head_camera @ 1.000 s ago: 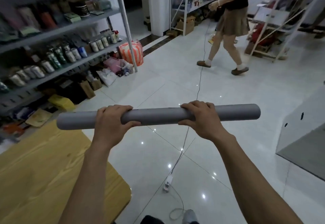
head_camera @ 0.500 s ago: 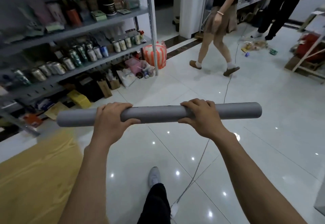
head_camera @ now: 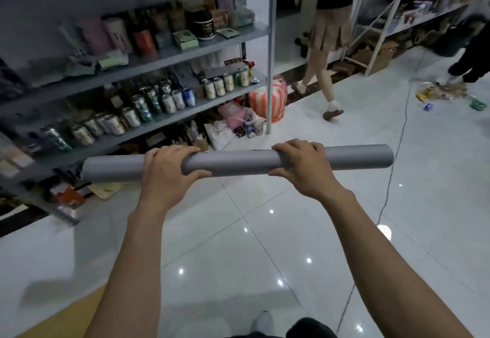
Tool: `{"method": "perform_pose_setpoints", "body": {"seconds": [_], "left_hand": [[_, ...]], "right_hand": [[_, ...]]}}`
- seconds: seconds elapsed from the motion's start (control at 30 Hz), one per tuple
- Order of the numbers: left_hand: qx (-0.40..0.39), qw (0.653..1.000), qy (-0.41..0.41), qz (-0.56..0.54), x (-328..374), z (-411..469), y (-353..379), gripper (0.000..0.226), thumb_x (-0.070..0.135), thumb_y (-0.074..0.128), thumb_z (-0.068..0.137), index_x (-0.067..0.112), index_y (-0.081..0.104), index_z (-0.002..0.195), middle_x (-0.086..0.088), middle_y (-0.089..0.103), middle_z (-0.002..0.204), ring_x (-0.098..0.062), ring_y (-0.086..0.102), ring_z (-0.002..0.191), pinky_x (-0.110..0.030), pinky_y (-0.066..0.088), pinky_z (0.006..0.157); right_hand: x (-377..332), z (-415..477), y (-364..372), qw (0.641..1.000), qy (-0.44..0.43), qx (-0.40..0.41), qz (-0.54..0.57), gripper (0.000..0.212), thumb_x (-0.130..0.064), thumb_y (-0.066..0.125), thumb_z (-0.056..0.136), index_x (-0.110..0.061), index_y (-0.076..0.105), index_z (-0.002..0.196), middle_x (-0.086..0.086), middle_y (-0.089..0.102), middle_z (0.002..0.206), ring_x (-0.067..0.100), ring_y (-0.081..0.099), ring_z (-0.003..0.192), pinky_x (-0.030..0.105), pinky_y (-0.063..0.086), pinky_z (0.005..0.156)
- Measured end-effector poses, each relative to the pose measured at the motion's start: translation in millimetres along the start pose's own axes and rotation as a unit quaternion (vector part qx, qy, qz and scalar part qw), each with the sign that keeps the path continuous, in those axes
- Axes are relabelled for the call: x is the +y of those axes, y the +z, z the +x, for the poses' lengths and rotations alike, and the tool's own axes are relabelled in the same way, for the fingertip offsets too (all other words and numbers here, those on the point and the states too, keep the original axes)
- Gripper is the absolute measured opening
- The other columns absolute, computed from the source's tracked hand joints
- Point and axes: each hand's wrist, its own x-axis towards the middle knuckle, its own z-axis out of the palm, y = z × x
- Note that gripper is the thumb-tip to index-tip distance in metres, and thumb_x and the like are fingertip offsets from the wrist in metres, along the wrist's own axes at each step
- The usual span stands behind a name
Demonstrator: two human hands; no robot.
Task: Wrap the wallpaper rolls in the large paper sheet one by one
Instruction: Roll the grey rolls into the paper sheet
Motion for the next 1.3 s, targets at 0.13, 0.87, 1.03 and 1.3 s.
{"method": "perform_pose_setpoints", "body": {"seconds": [0.13, 0.87, 1.03, 1.3], "left_hand": [[0.011, 1.0, -0.024, 0.003, -36, 34, -2, 0.052, 0.061, 0.066, 0.075, 0.03, 0.062, 0.117, 0.006, 0.064, 0.115, -0.018, 0.054, 0.107, -0.039, 0.032, 0.099], [0.072, 0.978, -0.187, 0.066, -225, 247, -4, 0.047, 0.058, 0.067, 0.077, 0.032, 0.062, 0.116, 0.007, 0.063, 0.118, -0.018, 0.053, 0.11, -0.04, 0.03, 0.103], [0.097, 0.966, -0.22, 0.091, -282, 278, -20, 0.048, 0.057, 0.068, 0.077, 0.031, 0.062, 0.116, 0.006, 0.063, 0.118, -0.017, 0.052, 0.109, -0.039, 0.03, 0.1], [0.116, 0.963, -0.219, 0.109, -410, 329, -51, 0.057, 0.067, 0.058, 0.073, 0.03, 0.062, 0.115, 0.005, 0.065, 0.116, -0.02, 0.056, 0.105, -0.041, 0.034, 0.098]], "right_hand": [[-12, 63, 11, 0.999, -0.032, -0.01, 0.003, 0.052, -0.055, 0.06, 0.084, -0.032, 0.05, 0.13, -0.004, 0.055, 0.125, 0.018, 0.047, 0.114, 0.038, 0.026, 0.106], [-87, 442, 95, 0.972, -0.23, -0.029, 0.025, 0.055, -0.057, 0.06, 0.083, -0.03, 0.053, 0.13, -0.002, 0.057, 0.121, 0.022, 0.049, 0.112, 0.04, 0.029, 0.1], [-133, 510, 121, 0.964, -0.264, -0.027, 0.032, 0.056, -0.056, 0.062, 0.082, -0.029, 0.054, 0.13, -0.001, 0.058, 0.119, 0.024, 0.051, 0.111, 0.04, 0.029, 0.098], [-231, 612, 160, 0.958, -0.286, 0.01, 0.032, 0.057, -0.058, 0.063, 0.08, -0.029, 0.056, 0.128, -0.001, 0.06, 0.118, 0.022, 0.051, 0.11, 0.038, 0.029, 0.094]]}}
